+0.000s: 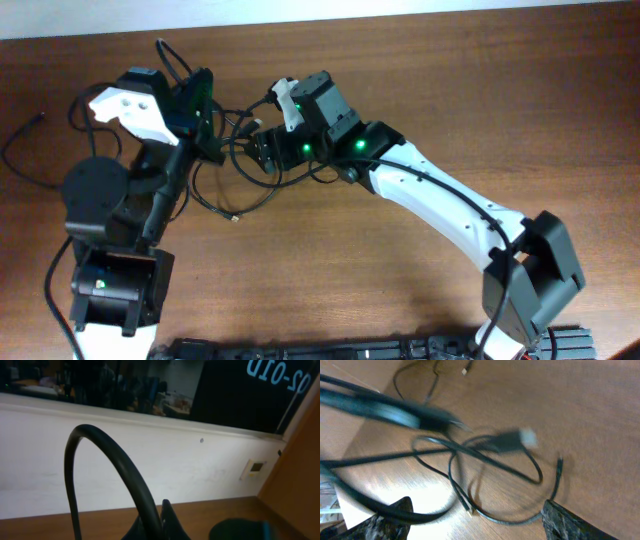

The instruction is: Untangle cables

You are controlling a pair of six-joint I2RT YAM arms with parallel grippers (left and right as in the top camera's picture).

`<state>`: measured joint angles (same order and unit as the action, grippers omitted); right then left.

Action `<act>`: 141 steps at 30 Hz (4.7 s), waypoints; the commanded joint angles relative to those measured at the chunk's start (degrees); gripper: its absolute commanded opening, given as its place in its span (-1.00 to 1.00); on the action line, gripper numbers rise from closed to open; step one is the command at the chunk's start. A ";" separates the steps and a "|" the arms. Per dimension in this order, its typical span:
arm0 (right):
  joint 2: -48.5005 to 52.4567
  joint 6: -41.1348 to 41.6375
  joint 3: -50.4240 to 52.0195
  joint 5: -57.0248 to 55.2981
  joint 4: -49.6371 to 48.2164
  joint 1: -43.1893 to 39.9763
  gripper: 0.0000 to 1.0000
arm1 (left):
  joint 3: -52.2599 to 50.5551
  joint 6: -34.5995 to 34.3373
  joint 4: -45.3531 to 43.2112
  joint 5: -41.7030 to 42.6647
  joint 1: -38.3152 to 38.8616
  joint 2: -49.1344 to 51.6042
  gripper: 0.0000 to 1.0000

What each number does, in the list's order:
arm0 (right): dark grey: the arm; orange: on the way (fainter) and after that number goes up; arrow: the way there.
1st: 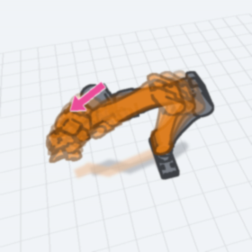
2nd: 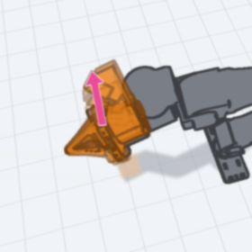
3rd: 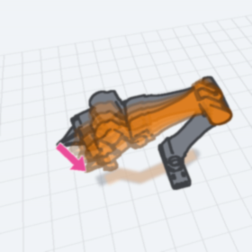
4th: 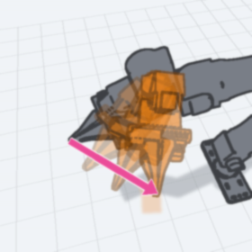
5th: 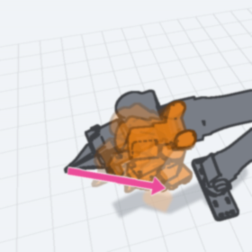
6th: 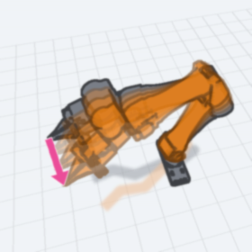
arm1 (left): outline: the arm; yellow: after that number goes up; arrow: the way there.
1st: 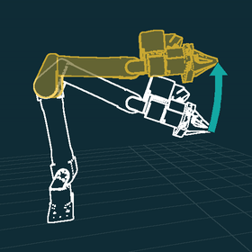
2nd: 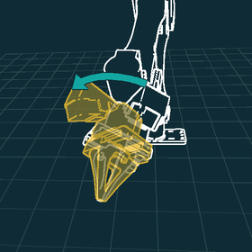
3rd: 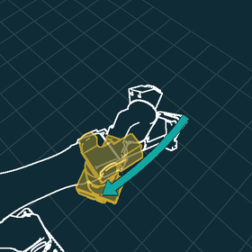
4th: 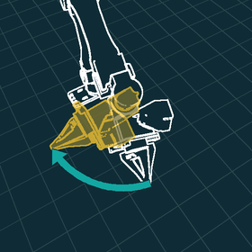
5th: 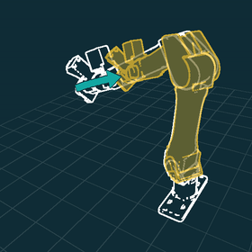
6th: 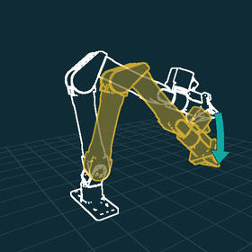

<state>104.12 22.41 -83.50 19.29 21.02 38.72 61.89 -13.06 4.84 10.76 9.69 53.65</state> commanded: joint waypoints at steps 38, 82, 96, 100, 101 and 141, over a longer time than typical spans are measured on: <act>15.30 -19.76 13.16 4.28 -44.87 2.43 -0.92 | 0.85 -13.07 3.82 -19.96 -0.22 -1.95 -1.00; 4.15 -9.88 14.43 -16.33 25.40 -43.91 -0.92 | 1.95 6.80 -30.60 -33.33 -11.52 19.47 -1.00; 6.10 -0.44 16.24 -27.52 26.38 -54.27 -0.91 | 49.77 15.10 3.30 -31.10 -16.74 32.85 -1.00; 6.10 -0.46 16.22 -27.41 27.23 -63.23 -0.92 | 49.75 -1.33 16.94 -31.04 -22.23 33.42 -1.00; 6.10 -0.46 16.22 -26.69 27.67 -65.20 -0.92 | 49.75 -4.61 19.61 -30.93 -23.28 33.68 -1.00; 6.10 -4.92 16.22 -13.20 21.68 -42.36 -0.92 | 52.00 3.32 44.17 5.90 -14.73 76.06 0.98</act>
<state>109.67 20.69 -67.96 -0.91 42.81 -5.21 111.55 -4.49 47.16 22.85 -5.10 130.41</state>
